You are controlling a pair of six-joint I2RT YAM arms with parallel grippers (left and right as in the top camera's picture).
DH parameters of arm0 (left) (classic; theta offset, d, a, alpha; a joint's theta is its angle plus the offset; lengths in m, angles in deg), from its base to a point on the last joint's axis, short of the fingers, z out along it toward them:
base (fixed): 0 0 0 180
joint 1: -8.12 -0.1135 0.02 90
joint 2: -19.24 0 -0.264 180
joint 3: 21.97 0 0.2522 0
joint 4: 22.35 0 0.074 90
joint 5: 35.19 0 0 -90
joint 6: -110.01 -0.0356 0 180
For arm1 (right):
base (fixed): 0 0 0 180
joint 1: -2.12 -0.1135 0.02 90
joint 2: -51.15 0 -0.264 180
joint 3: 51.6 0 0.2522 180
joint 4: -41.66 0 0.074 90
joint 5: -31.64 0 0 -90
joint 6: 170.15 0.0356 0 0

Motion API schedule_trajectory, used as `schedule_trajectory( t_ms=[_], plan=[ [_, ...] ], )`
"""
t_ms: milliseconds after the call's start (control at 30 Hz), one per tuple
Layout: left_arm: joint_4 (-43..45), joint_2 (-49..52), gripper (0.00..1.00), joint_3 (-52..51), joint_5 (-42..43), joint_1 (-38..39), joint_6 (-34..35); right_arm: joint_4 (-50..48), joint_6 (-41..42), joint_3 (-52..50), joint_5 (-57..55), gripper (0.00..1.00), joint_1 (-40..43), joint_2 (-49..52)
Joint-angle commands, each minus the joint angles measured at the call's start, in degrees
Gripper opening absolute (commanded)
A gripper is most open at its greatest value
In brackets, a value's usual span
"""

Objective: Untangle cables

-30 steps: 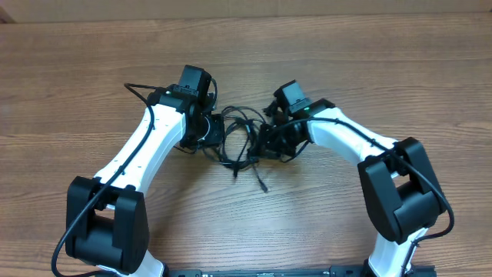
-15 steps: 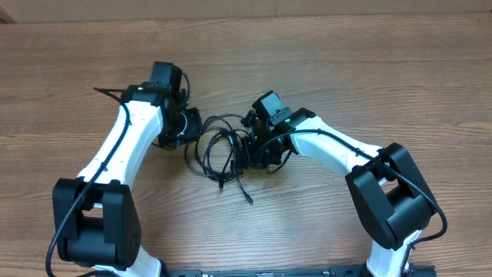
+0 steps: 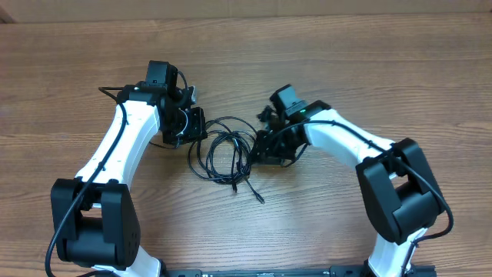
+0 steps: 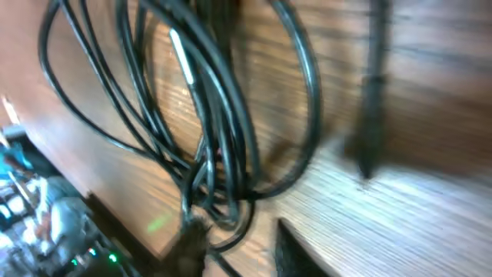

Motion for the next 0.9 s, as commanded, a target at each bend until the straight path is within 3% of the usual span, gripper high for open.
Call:
schedule_trajectory(
  t_ms=[0, 167, 400, 733, 867],
  plan=[
    [0.44, 1.51, 0.12, 0.63, 1.6, 1.09, -1.68, 1.29, -2.4, -0.09, 0.37, 0.38, 2.69, -0.76],
    [1.09, 4.79, 0.13, 0.63, 2.93, 3.26, -1.4, 4.31, -2.43, -0.09, 0.37, 0.45, 4.39, -0.76],
    [3.19, 8.09, 0.18, 0.63, 4.42, 7.39, -1.2, 10.34, -2.67, -0.33, 0.35, 0.46, 3.19, -0.76],
    [11.82, 9.11, 0.18, 0.63, 2.4, 9.92, 8.04, 12.85, -5.11, -4.0, 0.37, 0.47, -0.98, -0.76],
    [12.17, 10.95, 0.18, 0.63, 2.89, 10.01, 8.44, 13.31, -5.46, -4.04, 0.15, 0.37, -2.12, -0.79]
  ],
)
